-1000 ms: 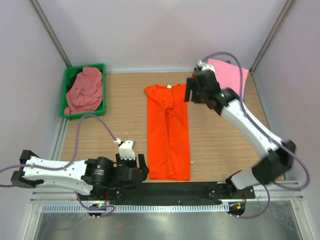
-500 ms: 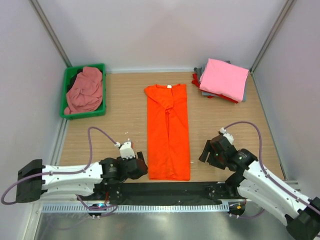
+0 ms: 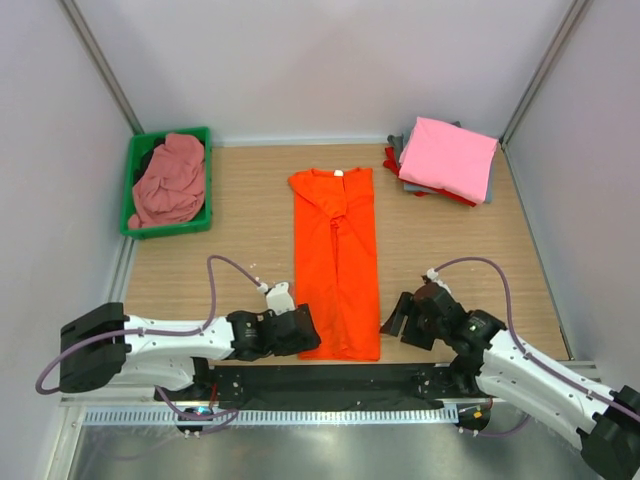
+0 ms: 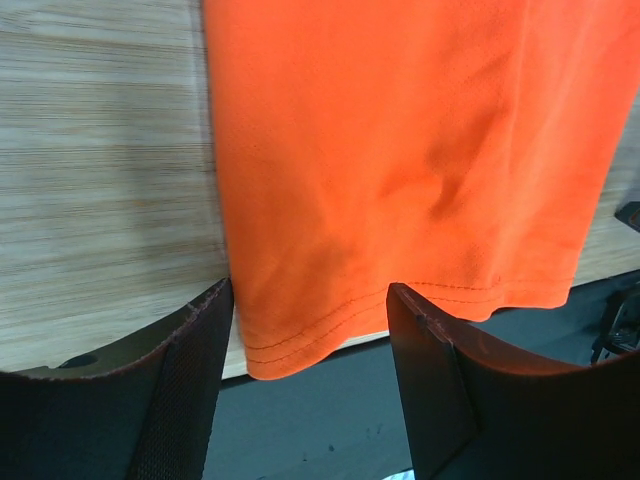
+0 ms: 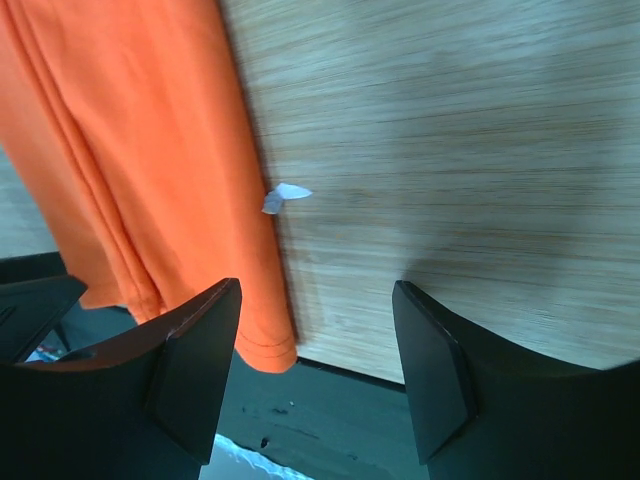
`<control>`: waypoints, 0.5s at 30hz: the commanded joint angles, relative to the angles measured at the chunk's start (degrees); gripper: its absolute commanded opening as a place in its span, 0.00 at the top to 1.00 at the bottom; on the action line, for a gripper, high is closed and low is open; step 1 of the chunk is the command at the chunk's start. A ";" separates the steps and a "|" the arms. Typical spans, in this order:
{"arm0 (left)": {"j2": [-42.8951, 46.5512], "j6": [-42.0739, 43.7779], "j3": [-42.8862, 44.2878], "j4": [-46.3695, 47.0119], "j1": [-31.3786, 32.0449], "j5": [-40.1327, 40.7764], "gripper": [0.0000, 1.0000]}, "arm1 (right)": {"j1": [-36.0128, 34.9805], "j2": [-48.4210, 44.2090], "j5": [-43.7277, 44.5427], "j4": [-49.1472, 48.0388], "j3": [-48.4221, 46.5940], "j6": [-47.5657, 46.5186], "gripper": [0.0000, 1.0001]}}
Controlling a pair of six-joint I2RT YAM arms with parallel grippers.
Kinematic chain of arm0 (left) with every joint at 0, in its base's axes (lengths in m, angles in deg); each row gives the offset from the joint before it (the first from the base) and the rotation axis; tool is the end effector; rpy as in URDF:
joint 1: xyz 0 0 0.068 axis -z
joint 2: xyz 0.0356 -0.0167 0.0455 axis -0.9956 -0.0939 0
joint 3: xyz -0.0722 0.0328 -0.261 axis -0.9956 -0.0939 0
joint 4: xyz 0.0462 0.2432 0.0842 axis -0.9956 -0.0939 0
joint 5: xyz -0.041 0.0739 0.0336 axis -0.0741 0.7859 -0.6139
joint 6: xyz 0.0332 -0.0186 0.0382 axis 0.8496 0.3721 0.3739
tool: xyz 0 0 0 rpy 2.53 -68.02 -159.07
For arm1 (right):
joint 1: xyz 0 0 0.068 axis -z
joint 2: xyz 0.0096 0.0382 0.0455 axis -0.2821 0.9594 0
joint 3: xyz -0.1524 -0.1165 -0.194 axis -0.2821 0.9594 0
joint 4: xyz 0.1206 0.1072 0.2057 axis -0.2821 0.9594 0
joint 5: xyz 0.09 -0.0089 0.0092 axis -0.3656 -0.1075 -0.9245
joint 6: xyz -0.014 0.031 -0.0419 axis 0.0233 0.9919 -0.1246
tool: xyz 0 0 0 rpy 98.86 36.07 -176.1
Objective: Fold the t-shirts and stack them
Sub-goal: Fold the tshirt
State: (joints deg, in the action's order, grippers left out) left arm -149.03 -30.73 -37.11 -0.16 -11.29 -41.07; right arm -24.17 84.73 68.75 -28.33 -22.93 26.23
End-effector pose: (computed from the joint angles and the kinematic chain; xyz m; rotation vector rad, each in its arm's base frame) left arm 0.0703 -0.1909 0.1570 -0.2927 2.5928 -0.6089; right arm 0.0918 0.0804 0.1518 0.4076 2.6751 0.6655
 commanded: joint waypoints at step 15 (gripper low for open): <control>-3.05 -4.59 0.01 1.27 6.30 -1.33 0.42 | -17.26 2.55 4.98 -5.95 3.06 14.13 0.36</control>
State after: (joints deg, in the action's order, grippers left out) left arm -150.91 -33.05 -36.81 2.00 -6.79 -42.77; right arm -38.45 85.69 69.67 -34.58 -20.87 35.59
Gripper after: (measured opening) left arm 0.583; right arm 0.646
